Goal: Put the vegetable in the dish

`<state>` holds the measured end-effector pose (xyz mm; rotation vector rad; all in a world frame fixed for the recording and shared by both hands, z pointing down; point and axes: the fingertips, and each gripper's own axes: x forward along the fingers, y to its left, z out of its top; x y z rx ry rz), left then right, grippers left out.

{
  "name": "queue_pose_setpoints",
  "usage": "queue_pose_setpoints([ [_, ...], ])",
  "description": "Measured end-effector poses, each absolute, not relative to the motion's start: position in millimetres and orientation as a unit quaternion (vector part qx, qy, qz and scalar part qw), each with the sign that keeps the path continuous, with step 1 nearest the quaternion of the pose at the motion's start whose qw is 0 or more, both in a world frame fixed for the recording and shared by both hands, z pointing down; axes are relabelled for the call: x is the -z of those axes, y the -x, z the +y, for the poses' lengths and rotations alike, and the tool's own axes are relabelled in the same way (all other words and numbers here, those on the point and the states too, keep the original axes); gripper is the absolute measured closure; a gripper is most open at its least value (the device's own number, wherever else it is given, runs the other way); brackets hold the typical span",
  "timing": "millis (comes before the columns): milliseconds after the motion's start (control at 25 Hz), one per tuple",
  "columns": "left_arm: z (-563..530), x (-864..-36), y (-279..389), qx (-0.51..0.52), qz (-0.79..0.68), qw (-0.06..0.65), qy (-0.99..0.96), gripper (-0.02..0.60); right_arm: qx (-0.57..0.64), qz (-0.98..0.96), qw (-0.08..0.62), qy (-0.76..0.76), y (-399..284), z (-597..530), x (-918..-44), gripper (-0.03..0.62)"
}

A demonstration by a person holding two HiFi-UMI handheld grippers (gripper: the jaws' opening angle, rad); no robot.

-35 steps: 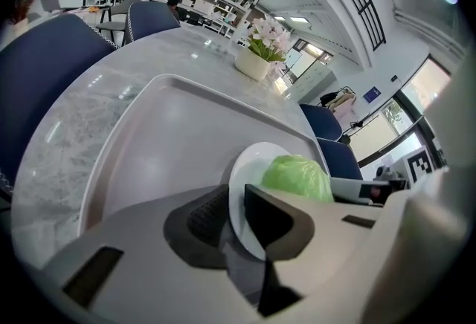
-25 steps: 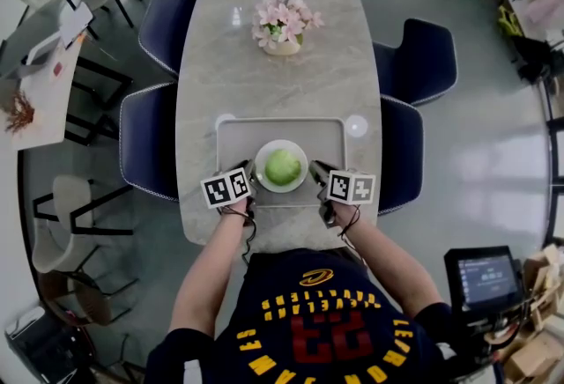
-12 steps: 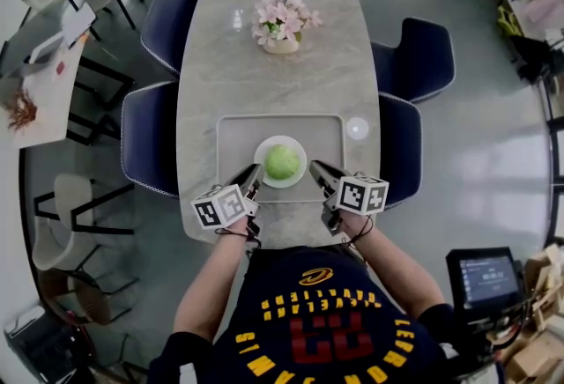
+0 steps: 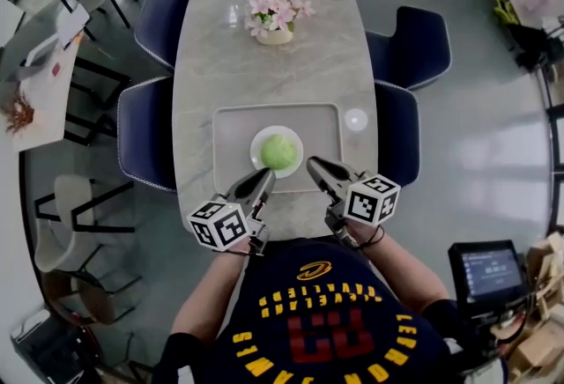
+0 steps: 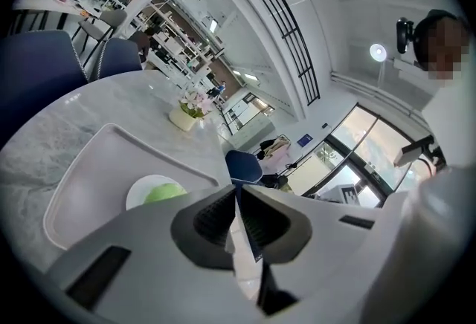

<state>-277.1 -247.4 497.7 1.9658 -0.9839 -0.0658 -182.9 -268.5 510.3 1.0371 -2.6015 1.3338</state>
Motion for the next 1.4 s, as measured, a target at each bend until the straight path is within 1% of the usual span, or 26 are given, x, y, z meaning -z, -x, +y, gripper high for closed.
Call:
queue_pose_setpoints([
  [80,-245,-487,277,0.034,-0.393,0.445,-0.804,0.581,-0.418,-0.847,0.012,-0.327,184,-265,-499,0.554],
  [200,-243,-475,275,0.037,-0.390,0.427,-0.815,0.581,-0.396,-0.862,0.005,-0.315,189,-258,-483,0.559],
  [240,-241,-472,274,0.035,-0.390,0.420,-0.819,0.581,-0.388,-0.867,0.003,-0.312,191,-256,-477,0.584],
  [280,-240,-469,273,0.033,-0.389,0.413,-0.823,0.581,-0.380,-0.872,0.002,-0.309,193,-253,-473,0.588],
  [560,-232,-443,262,0.032,-0.373,0.374,-0.848,0.581,-0.323,-0.906,0.003,-0.275,206,-239,-445,0.588],
  [720,-229,-436,258,0.035,-0.366,0.374,-0.851,0.581,-0.313,-0.914,-0.017,-0.259,211,-235,-430,0.588],
  [1040,-223,-427,251,0.021,-0.362,0.351,-0.863,0.581,-0.274,-0.926,-0.014,-0.258,212,-232,-414,0.588],
  [1400,-220,-425,246,0.012,-0.356,0.339,-0.870,0.581,-0.272,-0.926,-0.018,-0.260,211,-230,-413,0.588],
])
